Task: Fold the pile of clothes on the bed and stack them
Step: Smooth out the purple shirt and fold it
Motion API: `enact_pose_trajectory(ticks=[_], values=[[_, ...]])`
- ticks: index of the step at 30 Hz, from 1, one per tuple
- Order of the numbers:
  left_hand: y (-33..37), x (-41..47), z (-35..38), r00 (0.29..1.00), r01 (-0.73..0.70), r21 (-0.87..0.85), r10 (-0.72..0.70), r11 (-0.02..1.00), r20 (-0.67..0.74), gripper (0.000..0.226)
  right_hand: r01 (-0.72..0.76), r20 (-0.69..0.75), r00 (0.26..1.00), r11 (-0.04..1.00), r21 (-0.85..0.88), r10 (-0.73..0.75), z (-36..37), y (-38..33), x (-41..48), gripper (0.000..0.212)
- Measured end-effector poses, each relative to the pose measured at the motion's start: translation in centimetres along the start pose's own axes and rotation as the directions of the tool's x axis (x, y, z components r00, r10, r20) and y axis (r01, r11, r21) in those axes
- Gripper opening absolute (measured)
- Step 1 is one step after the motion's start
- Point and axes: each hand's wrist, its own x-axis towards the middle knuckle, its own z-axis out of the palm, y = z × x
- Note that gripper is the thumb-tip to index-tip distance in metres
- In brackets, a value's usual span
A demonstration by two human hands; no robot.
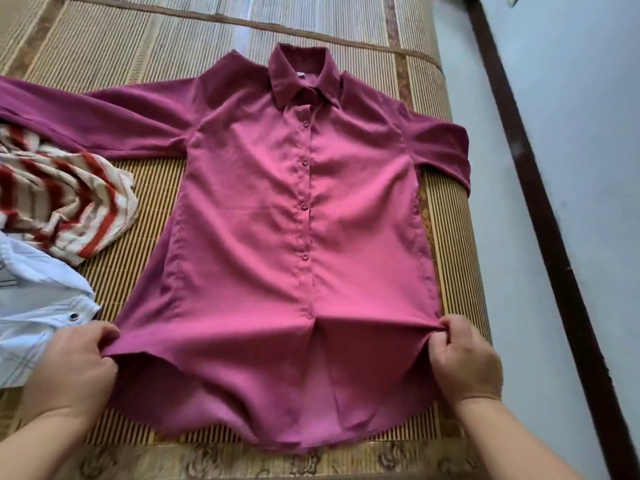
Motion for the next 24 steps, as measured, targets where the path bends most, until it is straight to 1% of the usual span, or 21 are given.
enact_pose_trajectory(ticks=[1, 2, 3, 4, 5, 7, 9, 10, 11, 12, 13, 14, 15, 16, 17, 18, 19, 20, 22, 23, 24], values=[[-0.7, 0.1, 0.0, 1.0, -0.027, 0.03, 0.027, 0.999, 0.008, 0.042, -0.079, 0.007, 0.997, 0.997, 0.006, 0.079, -0.2, 0.6, -0.4, 0.012], [-1.3, 0.0, 0.1, 0.999, -0.049, 0.047, 0.048, 0.998, 0.021, 0.044, -0.156, 0.063, 0.986, 0.988, -0.013, 0.156, -0.3, 1.2, -0.7, 0.009], [-1.8, -0.2, 0.2, 0.998, -0.06, 0.054, 0.059, 0.997, 0.034, 0.046, -0.216, 0.175, 0.959, 0.975, -0.049, 0.221, -0.3, 1.8, -1.0, 0.011], [-2.2, -0.4, 0.3, 0.997, -0.062, 0.047, 0.06, 0.997, 0.042, 0.046, -0.265, 0.253, 0.927, 0.961, -0.079, 0.276, -0.3, 2.5, -1.3, 0.013], [-2.3, -0.6, 0.3, 0.998, -0.053, 0.024, 0.052, 0.998, 0.043, 0.043, -0.311, 0.291, 0.901, 0.946, -0.088, 0.323, -0.3, 3.0, -1.4, 0.016], [-2.6, -1.0, -0.1, 0.998, -0.055, -0.019, 0.056, 0.998, 0.037, 0.038, -0.402, 0.297, 0.87, 0.915, -0.036, 0.394, -0.6, 3.3, -1.6, 0.022], [-2.1, -1.5, -0.7, 0.997, -0.074, 0.039, 0.073, 0.997, 0.029, 0.042, -0.462, 0.285, 0.848, 0.887, -0.017, 0.447, -1.2, 2.9, -1.8, 0.026], [-1.4, -1.9, -1.0, 0.996, -0.086, 0.092, 0.087, 0.992, 0.001, 0.04, -0.448, 0.261, 0.86, 0.894, -0.024, 0.438, -1.4, 2.5, -2.1, 0.029], [-0.6, -2.5, -1.2, 0.989, -0.129, 0.153, 0.138, 0.98, -0.049, 0.039, -0.379, 0.217, 0.901, 0.925, -0.027, 0.376, -1.4, 2.0, -2.5, 0.034], [0.7, -3.4, -1.5, 0.965, -0.22, 0.209, 0.244, 0.953, -0.1, 0.041, -0.257, 0.192, 0.948, 0.966, -0.014, 0.255, -1.3, 1.3, -3.1, 0.037], [2.3, -4.5, -1.8, 0.911, -0.354, 0.243, 0.392, 0.903, -0.129, 0.042, -0.099, 0.188, 0.977, 0.995, 0.009, 0.096, -1.2, 0.1, -3.8, 0.037], [4.0, -5.8, -1.8, 0.829, -0.508, 0.239, 0.545, 0.828, -0.126, 0.039, 0.08, 0.199, 0.976, 0.996, 0.029, -0.085, -1.0, -1.2, -4.6, 0.036], [5.9, -7.0, -1.6, 0.723, -0.658, 0.215, 0.685, 0.722, -0.09, 0.037, 0.238, 0.222, 0.944, 0.97, 0.054, -0.244, -0.7, -2.5, -5.2, 0.033], [7.9, -8.1, -1.3, 0.602, -0.779, 0.19, 0.797, 0.597, -0.035, 0.034, 0.367, 0.25, 0.892, 0.926, 0.086, -0.376, -0.4, -3.7, -5.9, 0.033], [9.5, -8.9, -0.9, 0.496, -0.858, 0.174, 0.868, 0.482, 0.04, 0.033, 0.458, 0.291, 0.834, 0.882, 0.11, -0.469, 0.0, -4.8, -6.5, 0.039], [10.8, -9.6, -0.4, 0.414, -0.903, 0.175, 0.903, 0.392, 0.116, 0.032, 0.518, 0.34, 0.782, 0.848, 0.11, -0.522, 0.5, -5.6, -7.1, 0.05], [12.0, -10.0, 0.2, 0.37, -0.924, 0.175, 0.909, 0.34, 0.19, 0.032, 0.548, 0.389, 0.751, 0.832, 0.084, -0.533, 0.9, -6.3, -7.6, 0.059], [12.8, -10.3, 0.9, 0.37, -0.926, 0.177, 0.897, 0.335, 0.241, 0.033, 0.558, 0.406, 0.747, 0.829, 0.049, -0.527, 1.3, -6.8, -8.0, 0.064], [13.7, -10.5, 1.6, 0.467, -0.884, 0.203, 0.823, 0.422, 0.324, 0.041, 0.526, 0.401, 0.783, 0.85, -0.019, -0.475, 1.8, -7.4, -8.3, 0.064], [13.9, -10.3, 1.8, 0.506, -0.863, 0.213, 0.788, 0.459, 0.351, 0.042, 0.506, 0.393, 0.802, 0.861, -0.049, -0.449, 1.9, -7.6, -8.3, 0.059], [13.9, -10.1, 2.0, 0.525, -0.851, 0.226, 0.775, 0.474, 0.352, 0.038, 0.488, 0.378, 0.82, 0.869, -0.073, -0.429, 1.9, -7.8, -8.4, 0.051]])
